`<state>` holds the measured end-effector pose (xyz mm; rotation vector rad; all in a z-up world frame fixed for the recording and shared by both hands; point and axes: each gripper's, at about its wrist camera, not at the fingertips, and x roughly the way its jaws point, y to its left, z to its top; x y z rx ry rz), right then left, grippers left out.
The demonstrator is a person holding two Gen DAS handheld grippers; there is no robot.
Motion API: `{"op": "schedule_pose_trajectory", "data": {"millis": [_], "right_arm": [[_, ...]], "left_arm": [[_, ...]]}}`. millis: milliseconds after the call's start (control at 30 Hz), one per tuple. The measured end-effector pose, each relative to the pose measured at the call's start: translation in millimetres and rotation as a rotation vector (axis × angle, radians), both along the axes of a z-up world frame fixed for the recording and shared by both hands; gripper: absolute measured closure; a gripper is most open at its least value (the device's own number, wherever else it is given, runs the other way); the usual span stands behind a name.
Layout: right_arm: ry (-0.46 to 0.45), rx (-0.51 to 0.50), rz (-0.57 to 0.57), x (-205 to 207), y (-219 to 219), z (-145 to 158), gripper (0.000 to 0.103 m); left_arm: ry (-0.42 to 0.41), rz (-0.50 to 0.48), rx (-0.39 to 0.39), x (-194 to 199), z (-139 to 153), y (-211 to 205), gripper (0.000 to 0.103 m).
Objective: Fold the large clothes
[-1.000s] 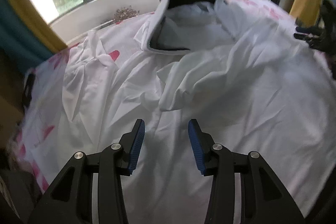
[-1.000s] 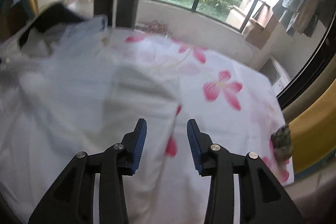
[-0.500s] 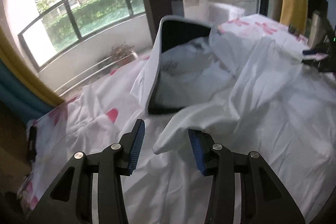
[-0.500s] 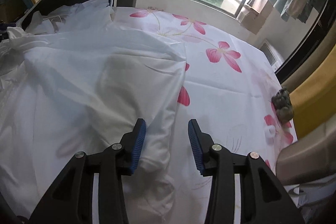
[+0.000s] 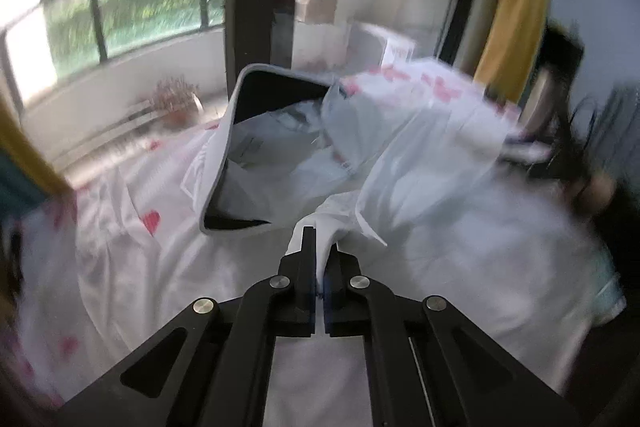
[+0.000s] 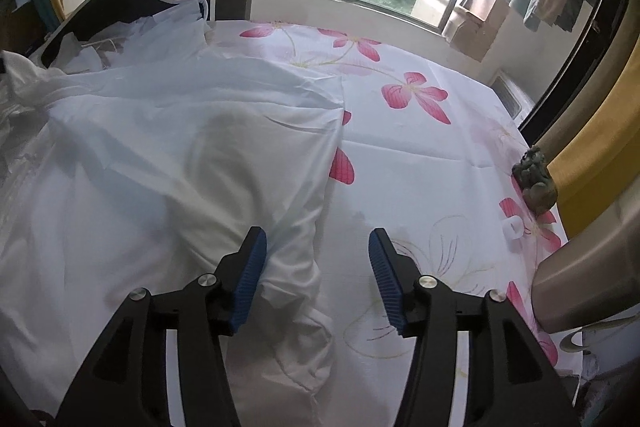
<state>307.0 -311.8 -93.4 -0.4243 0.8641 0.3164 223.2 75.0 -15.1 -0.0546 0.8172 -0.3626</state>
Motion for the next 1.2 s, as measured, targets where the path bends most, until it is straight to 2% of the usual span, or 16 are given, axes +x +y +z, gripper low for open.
{"op": "schedule_pose_trajectory", "data": {"millis": [133, 167, 200, 300, 433, 533, 700, 867, 933, 967, 1000, 1033, 1067, 1100, 1200], "right_arm": [[-0.005, 0.018, 0.007, 1, -5, -1, 0.048], [-0.008, 0.020, 0.009, 1, -6, -1, 0.047], [-0.009, 0.023, 0.009, 1, -7, -1, 0.046], [-0.013, 0.035, 0.013, 1, -9, -1, 0.044], [0.017, 0.045, 0.023, 7, -11, 1, 0.043], [0.030, 0.053, 0.037, 18, -10, 11, 0.043], [0.024, 0.137, 0.061, 56, -6, 34, 0.043], [0.079, 0.181, 0.080, 114, 10, 21, 0.043], [0.113, 0.187, 0.079, 128, 16, 7, 0.054], [0.138, 0.196, 0.095, 133, 20, 0, 0.070], [0.152, 0.197, 0.109, 135, 23, -5, 0.075], [0.127, 0.188, 0.129, 133, 27, -4, 0.079], [0.121, 0.177, 0.139, 132, 29, -3, 0.096], [0.124, 0.171, 0.146, 133, 31, -1, 0.102], [0.090, 0.134, 0.146, 134, 32, 2, 0.102]], "left_arm": [[0.096, 0.108, -0.199, -2, 3, 27, 0.101], [0.128, 0.144, -0.238, 2, -2, 36, 0.101], [0.151, 0.181, -0.242, 7, -9, 43, 0.101], [0.244, 0.271, -0.209, 31, -42, 62, 0.100], [0.320, 0.292, -0.189, 57, -76, 70, 0.100], [0.320, 0.278, -0.161, 61, -81, 62, 0.100], [0.314, 0.262, -0.110, 60, -83, 57, 0.100], [0.293, 0.244, -0.099, 49, -74, 58, 0.100], [0.281, 0.222, -0.083, 40, -69, 55, 0.100], [0.275, 0.216, -0.076, 37, -65, 55, 0.100], [0.271, 0.213, -0.069, 33, -62, 56, 0.100], [0.268, 0.211, -0.067, 29, -59, 57, 0.100], [0.267, 0.209, -0.067, 27, -57, 57, 0.100], [0.267, 0.208, -0.071, 24, -55, 58, 0.100], [0.273, 0.199, -0.086, 21, -51, 61, 0.100]]}}
